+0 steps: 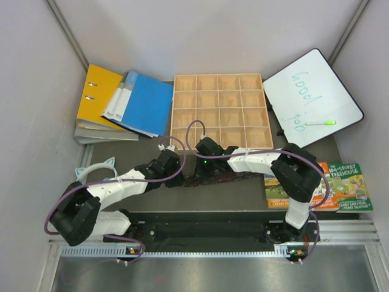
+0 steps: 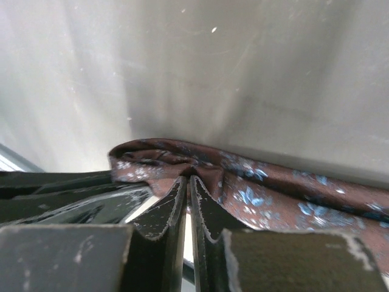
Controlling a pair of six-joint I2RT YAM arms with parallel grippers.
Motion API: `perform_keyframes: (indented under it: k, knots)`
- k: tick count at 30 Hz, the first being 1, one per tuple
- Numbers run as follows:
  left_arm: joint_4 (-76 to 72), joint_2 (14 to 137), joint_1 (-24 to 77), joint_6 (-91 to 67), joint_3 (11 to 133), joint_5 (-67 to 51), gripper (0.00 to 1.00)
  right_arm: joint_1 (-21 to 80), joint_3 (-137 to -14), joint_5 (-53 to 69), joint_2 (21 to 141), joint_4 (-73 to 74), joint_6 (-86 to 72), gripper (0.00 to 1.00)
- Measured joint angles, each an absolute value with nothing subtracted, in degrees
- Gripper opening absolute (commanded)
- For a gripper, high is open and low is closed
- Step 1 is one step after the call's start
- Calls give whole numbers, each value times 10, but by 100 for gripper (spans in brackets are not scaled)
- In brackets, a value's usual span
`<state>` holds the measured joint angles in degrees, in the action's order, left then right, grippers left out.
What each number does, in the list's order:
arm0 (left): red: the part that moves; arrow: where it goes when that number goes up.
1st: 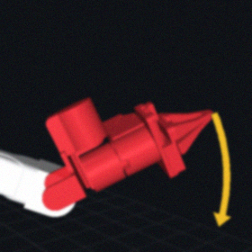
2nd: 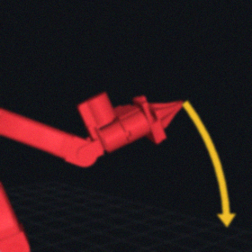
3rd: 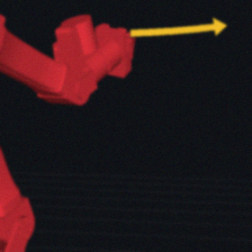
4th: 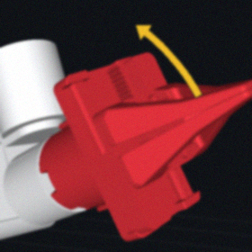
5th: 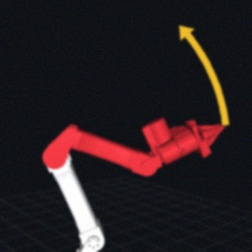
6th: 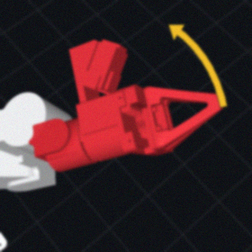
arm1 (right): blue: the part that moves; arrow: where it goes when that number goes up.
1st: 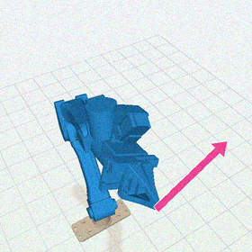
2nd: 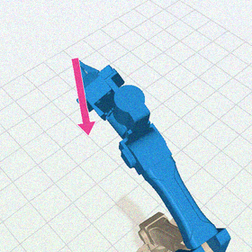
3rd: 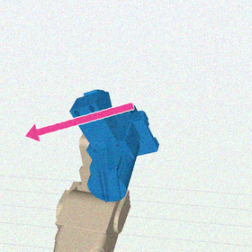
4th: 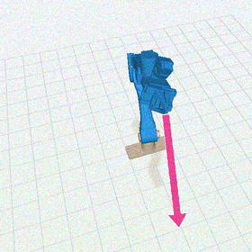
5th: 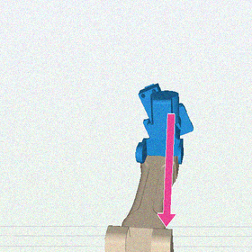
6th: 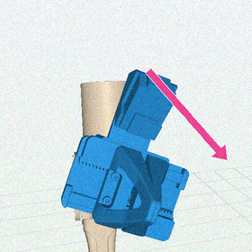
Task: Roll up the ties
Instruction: Roll the tie at the center of the board.
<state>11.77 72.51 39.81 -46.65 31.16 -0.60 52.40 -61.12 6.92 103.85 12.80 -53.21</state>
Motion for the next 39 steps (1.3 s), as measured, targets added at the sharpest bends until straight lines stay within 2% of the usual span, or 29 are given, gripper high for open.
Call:
perform_keyframes:
  k: [11, 39]
  knots:
    - [289, 688, 398, -430, 387, 49, 0, 539, -620, 73, 1038, 141, -540, 8]
    - [353, 764, 430, -407, 484, 37, 2, 549, -643, 113, 1090, 98, -572, 8]
